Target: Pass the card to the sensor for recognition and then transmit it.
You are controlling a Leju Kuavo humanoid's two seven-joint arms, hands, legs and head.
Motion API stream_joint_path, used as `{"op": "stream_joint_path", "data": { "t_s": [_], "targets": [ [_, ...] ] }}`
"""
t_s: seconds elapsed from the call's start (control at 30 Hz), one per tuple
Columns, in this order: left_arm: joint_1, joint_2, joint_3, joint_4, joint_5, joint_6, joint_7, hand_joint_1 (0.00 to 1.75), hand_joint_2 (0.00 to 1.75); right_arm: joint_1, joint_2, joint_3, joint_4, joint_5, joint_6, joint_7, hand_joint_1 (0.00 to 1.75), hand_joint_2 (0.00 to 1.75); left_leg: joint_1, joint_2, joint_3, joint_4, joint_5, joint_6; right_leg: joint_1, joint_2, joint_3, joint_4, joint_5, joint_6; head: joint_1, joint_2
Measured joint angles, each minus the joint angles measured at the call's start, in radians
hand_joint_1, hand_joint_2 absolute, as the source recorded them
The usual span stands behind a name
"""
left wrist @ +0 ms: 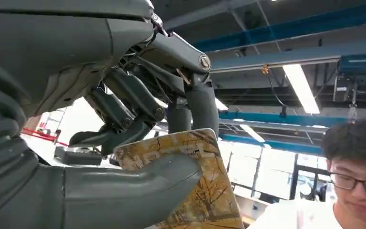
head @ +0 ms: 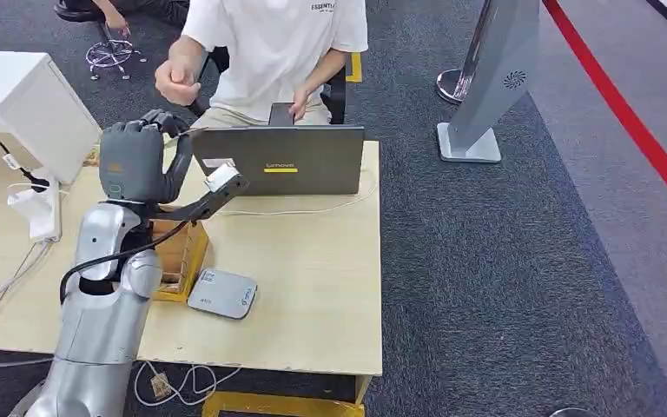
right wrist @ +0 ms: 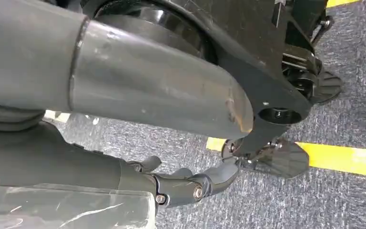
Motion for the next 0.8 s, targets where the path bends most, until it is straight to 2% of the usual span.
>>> {"op": "stream_joint_path", "data": {
  "t_s": [0.37,0.57,0.67,0.8],
  "targets": [
    [0.008,-0.019,-0.01,0.025,0.038,0.02,-0.016,1.75,1.75,0.004,0.0,0.0,0.0,-0.012,-0.003,0.009,0.0,0.0,0.0,0.0,0.0,0.0,0.0,0.0,0.0,0.0,0.001,0.0,0.0,0.0,0.0,0.0],
    [0.095,-0.026,-0.062,-0.031,0.036,0.014,-0.043,1.75,1.75,0.007,0.0,-0.005,0.0,-0.043,-0.021,0.017,0.0,0.0,0.0,0.0,0.0,0.0,0.0,0.0,0.0,0.0,0.001,0.0,0.0,0.0,0.0,0.0],
    [0.141,-0.003,-0.113,-0.05,0.002,0.003,-0.027,1.75,1.75,0.008,0.0,-0.012,0.0,-0.064,-0.026,0.017,0.0,0.0,0.0,0.0,0.0,0.0,-0.001,0.0,0.0,0.0,0.001,0.0,-0.001,0.0,0.0,0.0],
    [0.221,0.052,-0.183,-0.066,-0.054,0.058,0.021,1.75,1.75,0.014,0.0,-0.024,0.0,-0.086,-0.033,0.017,0.0,0.0,0.0,0.0,0.0,0.0,-0.001,0.0,0.0,0.0,0.0,0.0,-0.001,-0.001,0.0,0.0]
  ]
}}
